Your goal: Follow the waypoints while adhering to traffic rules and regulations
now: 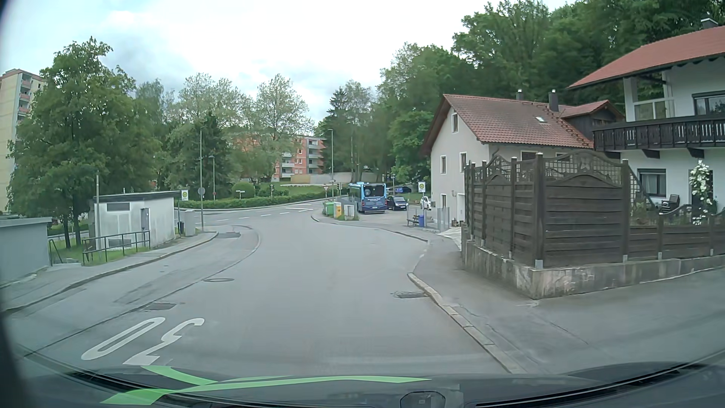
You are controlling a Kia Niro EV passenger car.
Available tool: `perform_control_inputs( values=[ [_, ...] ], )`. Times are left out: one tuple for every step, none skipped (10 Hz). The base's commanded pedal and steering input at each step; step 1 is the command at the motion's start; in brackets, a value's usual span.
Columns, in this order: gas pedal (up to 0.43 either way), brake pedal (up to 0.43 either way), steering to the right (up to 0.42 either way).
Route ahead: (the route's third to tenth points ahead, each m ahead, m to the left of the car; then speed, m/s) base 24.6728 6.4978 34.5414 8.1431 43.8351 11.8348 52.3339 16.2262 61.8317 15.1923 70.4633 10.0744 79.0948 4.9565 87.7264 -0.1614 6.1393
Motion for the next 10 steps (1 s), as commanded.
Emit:
perform_control_inputs(
  values=[
    [0.0,0.146,-0.052],
    [0.0,0.146,-0.05],
    [0.0,0.146,-0.048],
    [0.0,0.146,-0.049],
    [0.0,0.146,-0.048],
    [0.0,0.146,-0.047],
    [0.0,0.146,-0.046],
    [0.0,0.146,-0.046],
    [0.0,0.146,-0.047],
    [0.0,0.146,-0.047]
  ],
)
